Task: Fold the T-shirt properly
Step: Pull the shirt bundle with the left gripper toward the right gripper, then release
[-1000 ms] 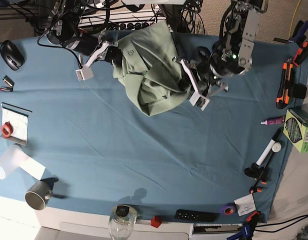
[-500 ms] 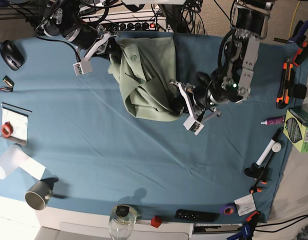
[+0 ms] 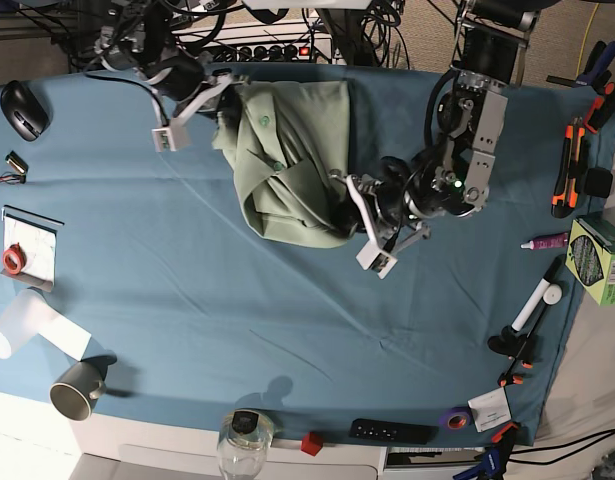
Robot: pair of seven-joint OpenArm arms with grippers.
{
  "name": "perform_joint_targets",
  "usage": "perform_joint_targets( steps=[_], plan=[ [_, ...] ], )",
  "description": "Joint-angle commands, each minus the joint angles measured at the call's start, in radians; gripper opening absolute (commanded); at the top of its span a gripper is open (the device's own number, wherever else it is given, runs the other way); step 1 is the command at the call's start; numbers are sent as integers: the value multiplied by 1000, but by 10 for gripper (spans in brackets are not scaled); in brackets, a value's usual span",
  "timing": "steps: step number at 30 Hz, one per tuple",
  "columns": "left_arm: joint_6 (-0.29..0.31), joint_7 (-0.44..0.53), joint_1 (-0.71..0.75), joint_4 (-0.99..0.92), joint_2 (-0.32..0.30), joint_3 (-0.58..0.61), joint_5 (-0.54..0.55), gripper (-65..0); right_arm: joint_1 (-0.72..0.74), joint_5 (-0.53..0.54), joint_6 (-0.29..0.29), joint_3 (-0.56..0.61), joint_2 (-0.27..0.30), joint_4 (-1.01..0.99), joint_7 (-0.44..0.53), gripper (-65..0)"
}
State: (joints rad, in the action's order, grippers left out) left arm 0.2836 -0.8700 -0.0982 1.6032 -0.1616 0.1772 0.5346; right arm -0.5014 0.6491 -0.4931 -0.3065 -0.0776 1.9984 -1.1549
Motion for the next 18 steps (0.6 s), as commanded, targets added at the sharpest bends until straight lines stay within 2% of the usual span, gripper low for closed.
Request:
perform_joint_targets(
  steps=[1, 4, 7, 16, 17, 18],
  plan=[
    [-9, 40, -27, 15, 1, 10, 0, -650, -6, -10, -5, 19, 2, 16, -19, -650],
    [-11, 41, -39, 15, 1, 66, -40, -650, -9, -42, 5, 75, 3, 16, -19, -650],
    [-43, 47, -52, 15, 0, 107, -96, -650, -9, -67, 5, 98, 3, 16, -19, -650],
    [-54, 58, -52, 15, 0, 115, -156, -650, -8, -67, -2, 95, 3, 16, -23, -650],
    [-54, 58, -53, 15, 0, 114, -171, -592, -8, -67, -10, 95, 3, 16, -23, -650],
    [-54, 57, -55, 15, -2, 114, -185, -503, -8, -67, -22, 95, 3, 16, -23, -623]
  ],
)
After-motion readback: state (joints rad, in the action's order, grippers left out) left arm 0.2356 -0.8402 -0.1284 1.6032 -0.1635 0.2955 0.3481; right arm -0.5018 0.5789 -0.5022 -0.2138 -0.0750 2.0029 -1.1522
